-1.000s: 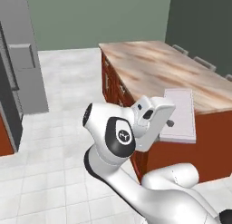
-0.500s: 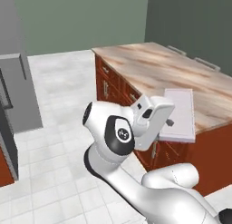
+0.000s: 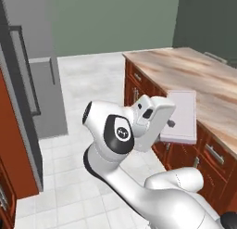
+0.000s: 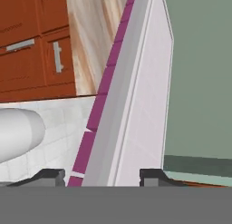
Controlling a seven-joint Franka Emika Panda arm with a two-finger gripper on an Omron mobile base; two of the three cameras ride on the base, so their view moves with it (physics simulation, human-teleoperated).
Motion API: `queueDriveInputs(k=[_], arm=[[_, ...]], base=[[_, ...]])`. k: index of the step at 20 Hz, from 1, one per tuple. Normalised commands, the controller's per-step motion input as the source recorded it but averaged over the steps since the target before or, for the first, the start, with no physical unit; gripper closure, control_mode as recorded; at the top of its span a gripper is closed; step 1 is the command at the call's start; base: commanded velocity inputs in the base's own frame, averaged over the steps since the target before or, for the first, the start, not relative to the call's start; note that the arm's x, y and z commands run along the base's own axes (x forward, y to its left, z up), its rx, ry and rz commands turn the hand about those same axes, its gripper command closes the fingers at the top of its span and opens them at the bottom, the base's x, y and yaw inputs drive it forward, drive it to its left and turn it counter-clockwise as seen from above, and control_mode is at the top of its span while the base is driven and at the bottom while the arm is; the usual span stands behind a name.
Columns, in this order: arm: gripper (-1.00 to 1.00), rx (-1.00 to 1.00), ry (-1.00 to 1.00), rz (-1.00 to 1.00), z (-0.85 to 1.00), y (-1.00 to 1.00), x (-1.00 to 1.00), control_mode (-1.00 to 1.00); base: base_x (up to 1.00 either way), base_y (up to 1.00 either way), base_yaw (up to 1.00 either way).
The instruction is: The ice cube tray has been filled with water. Take the tray and place it in the freezer to make ice. Close the freezer door after placing the tray.
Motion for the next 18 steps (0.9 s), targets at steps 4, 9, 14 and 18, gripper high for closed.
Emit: queueDriveInputs(k=[4,9,14,18], arm=[[1.0,0.0,0.0,0.0,0.0,0.0,0.0,1.0],[1.0,0.0,0.0,0.0,0.0,0.0,0.0,1.0],[1.0,0.0,0.0,0.0,0.0,0.0,0.0,1.0],[1.0,0.0,0.0,0.0,0.0,0.0,0.0,1.0]], base=[[0.43,0.0,0.43],[0.31,-0.01,0.35],[0.56,-0.07,0.33],[0.64,-0.13,0.33]])
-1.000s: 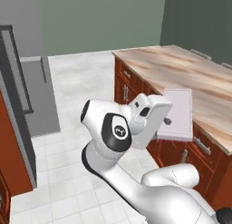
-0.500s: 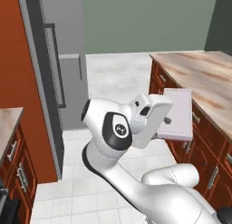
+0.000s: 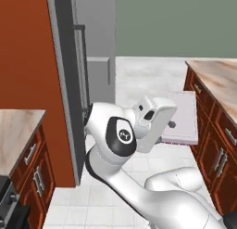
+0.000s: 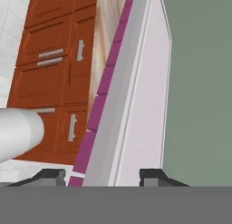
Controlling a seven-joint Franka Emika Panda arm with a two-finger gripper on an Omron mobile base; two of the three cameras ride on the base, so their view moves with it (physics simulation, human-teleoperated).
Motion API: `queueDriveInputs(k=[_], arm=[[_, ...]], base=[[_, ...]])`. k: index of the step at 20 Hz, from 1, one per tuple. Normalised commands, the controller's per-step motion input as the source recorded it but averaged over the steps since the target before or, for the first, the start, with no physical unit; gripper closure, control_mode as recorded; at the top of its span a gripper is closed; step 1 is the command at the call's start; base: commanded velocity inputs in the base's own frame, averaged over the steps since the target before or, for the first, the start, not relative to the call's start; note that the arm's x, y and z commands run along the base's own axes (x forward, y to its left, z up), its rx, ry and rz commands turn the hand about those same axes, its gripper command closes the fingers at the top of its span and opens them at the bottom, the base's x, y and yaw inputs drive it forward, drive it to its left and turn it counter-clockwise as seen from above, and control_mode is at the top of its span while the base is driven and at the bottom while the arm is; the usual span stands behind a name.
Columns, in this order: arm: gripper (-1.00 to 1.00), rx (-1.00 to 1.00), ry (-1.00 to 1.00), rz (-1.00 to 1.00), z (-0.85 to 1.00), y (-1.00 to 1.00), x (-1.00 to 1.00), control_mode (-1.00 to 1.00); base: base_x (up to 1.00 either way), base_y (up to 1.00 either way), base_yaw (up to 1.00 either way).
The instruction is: The ice cube tray has been filled with water. Take the tray and place it in the freezer to make ice. Close the freezer door after placing the tray.
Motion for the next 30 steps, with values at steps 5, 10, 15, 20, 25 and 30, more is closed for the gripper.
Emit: queueDriveInputs(k=[5,10,15,20,25,30], arm=[[1.0,0.0,0.0,0.0,0.0,0.0,0.0,1.0],[1.0,0.0,0.0,0.0,0.0,0.0,0.0,1.0],[1.0,0.0,0.0,0.0,0.0,0.0,0.0,1.0],[1.0,0.0,0.0,0.0,0.0,0.0,0.0,1.0],[1.0,0.0,0.0,0.0,0.0,0.0,0.0,1.0],[1.0,0.0,0.0,0.0,0.0,0.0,0.0,1.0]], base=[[0.65,-0.15,0.31],[0.52,-0.29,0.27],[0.46,-0.34,0.26],[0.47,-0.25,0.24],[0.45,-0.27,0.26],[0.38,-0.37,0.27]])
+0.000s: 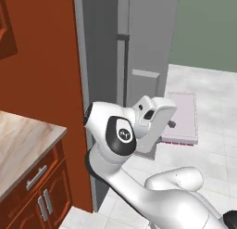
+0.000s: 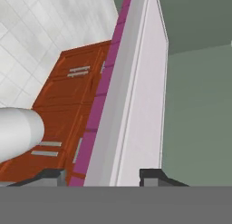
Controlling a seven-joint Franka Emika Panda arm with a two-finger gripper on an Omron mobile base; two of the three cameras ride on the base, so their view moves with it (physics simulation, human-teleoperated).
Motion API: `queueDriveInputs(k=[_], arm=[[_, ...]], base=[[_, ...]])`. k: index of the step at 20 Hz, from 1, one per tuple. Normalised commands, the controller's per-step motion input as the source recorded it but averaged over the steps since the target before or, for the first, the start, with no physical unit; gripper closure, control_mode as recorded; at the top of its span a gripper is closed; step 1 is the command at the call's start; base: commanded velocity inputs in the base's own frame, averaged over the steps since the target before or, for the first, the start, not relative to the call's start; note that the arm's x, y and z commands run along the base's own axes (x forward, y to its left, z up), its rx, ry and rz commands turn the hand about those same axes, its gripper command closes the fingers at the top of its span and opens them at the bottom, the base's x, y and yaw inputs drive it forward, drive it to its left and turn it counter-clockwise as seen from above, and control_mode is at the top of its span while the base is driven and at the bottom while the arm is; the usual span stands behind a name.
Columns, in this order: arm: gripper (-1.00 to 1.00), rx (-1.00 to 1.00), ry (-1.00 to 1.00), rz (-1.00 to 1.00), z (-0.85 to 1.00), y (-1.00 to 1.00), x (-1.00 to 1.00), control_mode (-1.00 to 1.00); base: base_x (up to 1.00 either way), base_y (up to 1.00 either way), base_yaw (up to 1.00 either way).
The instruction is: The ice cube tray has been filled with water. Take the tray and place it in the freezer to make ice. Close the freezer door after placing the tray.
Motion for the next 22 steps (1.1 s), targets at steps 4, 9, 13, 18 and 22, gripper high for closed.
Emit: queueDriveInputs(k=[4,9,13,18,22], arm=[[1.0,0.0,0.0,0.0,0.0,0.0,0.0,1.0],[1.0,0.0,0.0,0.0,0.0,0.0,0.0,1.0],[1.0,0.0,0.0,0.0,0.0,0.0,0.0,1.0],[1.0,0.0,0.0,0.0,0.0,0.0,0.0,1.0],[1.0,0.0,0.0,0.0,0.0,0.0,0.0,1.0]], base=[[0.25,-0.48,0.22],[0.16,-0.51,0.2],[0.12,-0.52,0.19],[0.14,-0.51,0.16],[0.15,-0.52,0.14]])
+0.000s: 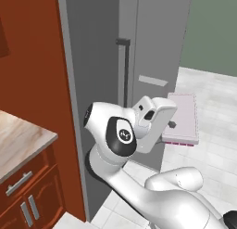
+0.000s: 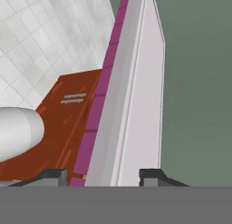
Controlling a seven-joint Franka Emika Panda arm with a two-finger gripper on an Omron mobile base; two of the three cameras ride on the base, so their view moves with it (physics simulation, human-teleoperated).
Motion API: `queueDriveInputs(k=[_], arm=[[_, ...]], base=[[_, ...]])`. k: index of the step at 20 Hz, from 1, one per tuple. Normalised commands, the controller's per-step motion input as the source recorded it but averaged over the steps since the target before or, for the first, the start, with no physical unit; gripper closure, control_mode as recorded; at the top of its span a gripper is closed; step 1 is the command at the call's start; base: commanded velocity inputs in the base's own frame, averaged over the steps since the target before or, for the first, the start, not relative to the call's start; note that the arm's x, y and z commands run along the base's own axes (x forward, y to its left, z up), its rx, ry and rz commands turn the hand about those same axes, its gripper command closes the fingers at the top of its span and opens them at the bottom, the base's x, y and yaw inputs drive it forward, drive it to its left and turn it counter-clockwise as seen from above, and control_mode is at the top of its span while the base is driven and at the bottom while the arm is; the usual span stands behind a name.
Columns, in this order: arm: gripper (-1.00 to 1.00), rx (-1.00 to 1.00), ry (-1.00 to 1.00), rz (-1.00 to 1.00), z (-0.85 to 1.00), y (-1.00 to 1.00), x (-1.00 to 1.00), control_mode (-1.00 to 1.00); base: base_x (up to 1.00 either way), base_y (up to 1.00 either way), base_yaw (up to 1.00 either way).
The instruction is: The ice cube tray has been filled with water. Take the tray and place it in the freezer to make ice. Close the freezer door after placing the tray.
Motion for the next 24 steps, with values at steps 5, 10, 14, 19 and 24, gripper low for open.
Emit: queueDriveInputs(k=[5,10,14,19,24], arm=[[1.0,0.0,0.0,0.0,0.0,0.0,0.0,1.0],[1.0,0.0,0.0,0.0,0.0,0.0,0.0,1.0],[1.0,0.0,0.0,0.0,0.0,0.0,0.0,1.0],[1.0,0.0,0.0,0.0,0.0,0.0,0.0,1.0],[1.0,0.0,0.0,0.0,0.0,0.0,0.0,1.0]], base=[[0.26,-0.51,0.14],[0.34,-0.44,0.07],[0.26,-0.53,0.12],[0.39,-0.38,0.29],[0.36,-0.38,0.42]])
